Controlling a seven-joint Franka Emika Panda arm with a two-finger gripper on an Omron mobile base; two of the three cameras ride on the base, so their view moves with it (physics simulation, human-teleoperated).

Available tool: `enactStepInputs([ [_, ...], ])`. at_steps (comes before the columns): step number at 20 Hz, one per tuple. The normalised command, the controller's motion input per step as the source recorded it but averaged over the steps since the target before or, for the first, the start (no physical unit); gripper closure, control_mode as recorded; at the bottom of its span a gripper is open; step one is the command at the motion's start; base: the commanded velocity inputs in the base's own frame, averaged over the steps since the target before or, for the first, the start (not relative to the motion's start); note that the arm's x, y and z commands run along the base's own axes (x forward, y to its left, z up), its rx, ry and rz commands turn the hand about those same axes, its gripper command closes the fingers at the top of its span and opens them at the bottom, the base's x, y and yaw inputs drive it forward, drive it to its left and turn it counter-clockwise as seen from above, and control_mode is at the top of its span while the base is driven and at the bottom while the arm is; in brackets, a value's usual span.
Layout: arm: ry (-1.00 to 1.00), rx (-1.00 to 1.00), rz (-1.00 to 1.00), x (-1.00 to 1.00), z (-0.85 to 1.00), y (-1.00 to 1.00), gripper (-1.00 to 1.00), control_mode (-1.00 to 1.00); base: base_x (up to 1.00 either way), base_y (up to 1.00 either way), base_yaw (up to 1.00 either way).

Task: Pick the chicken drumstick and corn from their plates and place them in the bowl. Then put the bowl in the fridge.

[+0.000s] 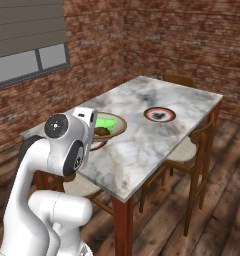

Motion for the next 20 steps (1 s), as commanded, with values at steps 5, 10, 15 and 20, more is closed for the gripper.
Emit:
enactStepInputs([
  [5, 0.0, 0.0, 0.0, 0.0, 0.0, 0.0, 1.0, -1.0, 0.0, 0.0, 0.0],
  [10, 0.0, 0.0, 0.0, 0.0, 0.0, 0.0, 1.0, 1.0, 0.0, 0.0, 0.0],
  [15, 0.0, 0.0, 0.0, 0.0, 0.0, 0.0, 1.0, 1.0, 0.0, 0.0, 0.0],
  [20, 0.0, 0.0, 0.0, 0.0, 0.0, 0.0, 1.0, 1.0, 0.0, 0.0, 0.0],
])
